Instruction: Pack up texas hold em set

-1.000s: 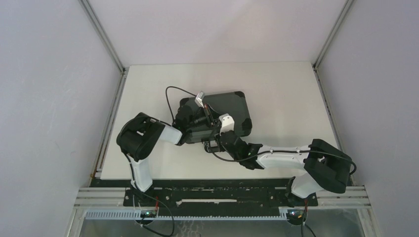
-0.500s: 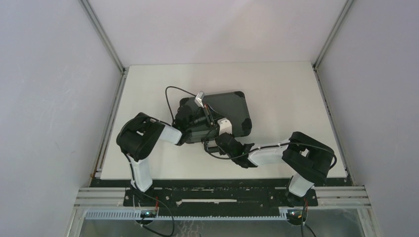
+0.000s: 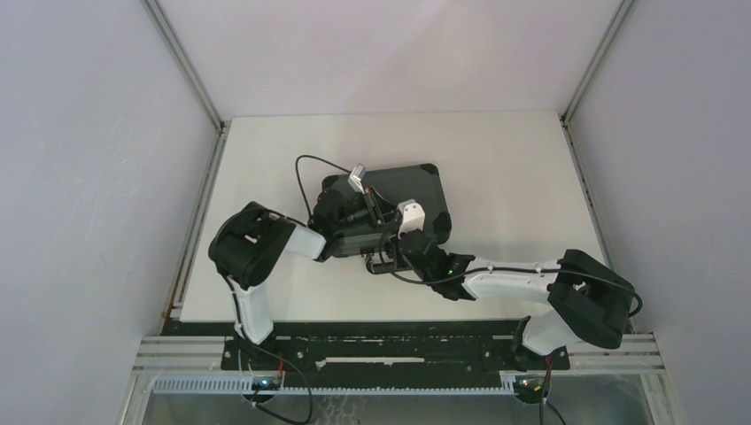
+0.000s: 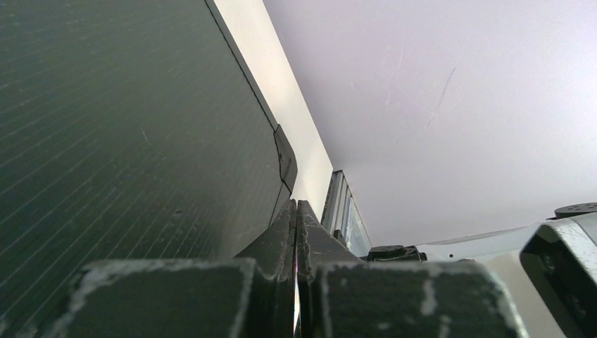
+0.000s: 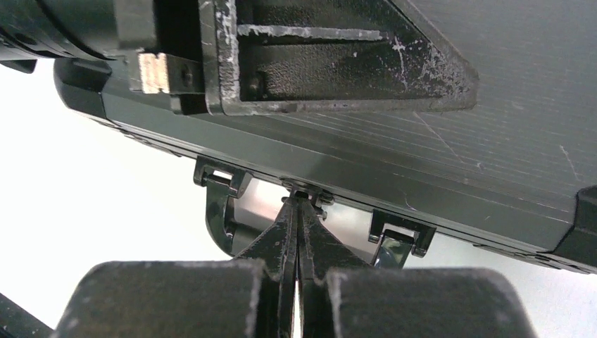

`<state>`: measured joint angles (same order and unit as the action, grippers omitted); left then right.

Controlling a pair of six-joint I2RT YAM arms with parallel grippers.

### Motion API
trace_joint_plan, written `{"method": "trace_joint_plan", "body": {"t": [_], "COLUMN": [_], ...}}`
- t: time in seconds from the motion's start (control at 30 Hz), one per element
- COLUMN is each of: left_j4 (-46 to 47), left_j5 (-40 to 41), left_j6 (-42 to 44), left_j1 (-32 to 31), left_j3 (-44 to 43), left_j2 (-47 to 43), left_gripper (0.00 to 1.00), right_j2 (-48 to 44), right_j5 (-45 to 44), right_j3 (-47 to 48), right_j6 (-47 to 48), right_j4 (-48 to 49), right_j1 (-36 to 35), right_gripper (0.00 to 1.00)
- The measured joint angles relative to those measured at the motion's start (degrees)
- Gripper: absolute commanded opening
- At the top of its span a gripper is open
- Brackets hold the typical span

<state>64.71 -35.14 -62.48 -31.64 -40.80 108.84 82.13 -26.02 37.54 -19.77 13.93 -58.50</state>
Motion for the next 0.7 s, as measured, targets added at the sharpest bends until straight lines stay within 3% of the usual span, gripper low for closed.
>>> {"method": "trace_joint_plan", "body": {"t": [0.23,0.4,0.7], "left_j4": [0.3,0.3,0.3], "left_j5": [0.2,0.2,0.2], "left_j6": [0.0,0.0,0.0], "left_j1": [0.0,0.0,0.0], "left_j3": [0.4,0.4,0.4], "left_j2": [-0.2,-0.2,-0.2], "left_gripper": [0.0,0.0,0.0], "right_j2": [0.6,-4.0,-6.9], "right_j5": [-0.1,0.0,5.0], "right_j3": [0.0,-2.9,-8.7], "right_j6": [0.0,-0.4,-4.5], "right_j4": [-1.1,-1.8,-1.8], "right_j1": [-0.5,-3.0,-3.6], "right_gripper": [0.0,0.0,0.0]}}
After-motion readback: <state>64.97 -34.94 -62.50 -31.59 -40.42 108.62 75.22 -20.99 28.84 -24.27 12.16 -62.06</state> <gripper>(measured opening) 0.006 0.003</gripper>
